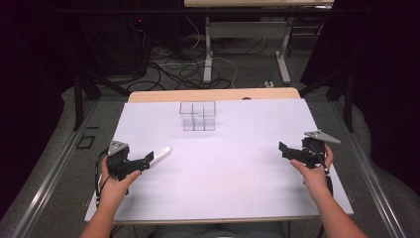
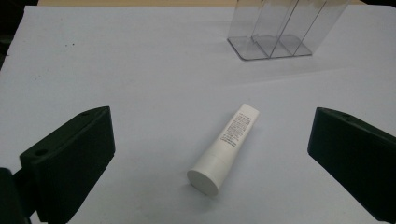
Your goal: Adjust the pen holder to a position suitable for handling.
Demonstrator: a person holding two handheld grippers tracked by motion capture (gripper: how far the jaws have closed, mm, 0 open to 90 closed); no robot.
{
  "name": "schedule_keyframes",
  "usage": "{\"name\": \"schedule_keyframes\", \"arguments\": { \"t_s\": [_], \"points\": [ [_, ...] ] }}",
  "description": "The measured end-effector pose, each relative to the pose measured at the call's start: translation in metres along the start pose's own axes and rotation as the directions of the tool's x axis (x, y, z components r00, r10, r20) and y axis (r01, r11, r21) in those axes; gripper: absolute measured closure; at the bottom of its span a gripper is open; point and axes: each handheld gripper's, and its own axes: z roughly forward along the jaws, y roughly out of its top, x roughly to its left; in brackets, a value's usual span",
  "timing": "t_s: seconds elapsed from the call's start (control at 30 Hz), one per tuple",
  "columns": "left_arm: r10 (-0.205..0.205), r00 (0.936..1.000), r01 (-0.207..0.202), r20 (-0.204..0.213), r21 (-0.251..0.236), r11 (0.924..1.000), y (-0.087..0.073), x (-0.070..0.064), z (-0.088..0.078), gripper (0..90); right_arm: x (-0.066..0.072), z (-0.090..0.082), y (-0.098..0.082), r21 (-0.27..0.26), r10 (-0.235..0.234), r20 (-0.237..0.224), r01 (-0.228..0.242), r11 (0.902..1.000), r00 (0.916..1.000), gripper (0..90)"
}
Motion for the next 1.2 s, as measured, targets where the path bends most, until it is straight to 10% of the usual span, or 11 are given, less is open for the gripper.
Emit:
{"name": "schedule_keyframes", "arguments": {
  "t_s": [0.6,1.2],
  "points": [
    [-0.014,0.9999,0.014,-0.010,0.007,0.9999,0.001,0.000,-0.001,1.0,-0.001,0.003,0.000,0.018,0.018,-0.020,-0.018,0.9997,0.9996,0.0],
    [0.002,0.9998,-0.001,0.019,-0.031,0.9995,0.049,-0.032,0.024,3.4,0.005,0.005,-0.003,0.035,0.002,-0.046,0.000,0.9994,0.9989,0.0]
  ]
}}
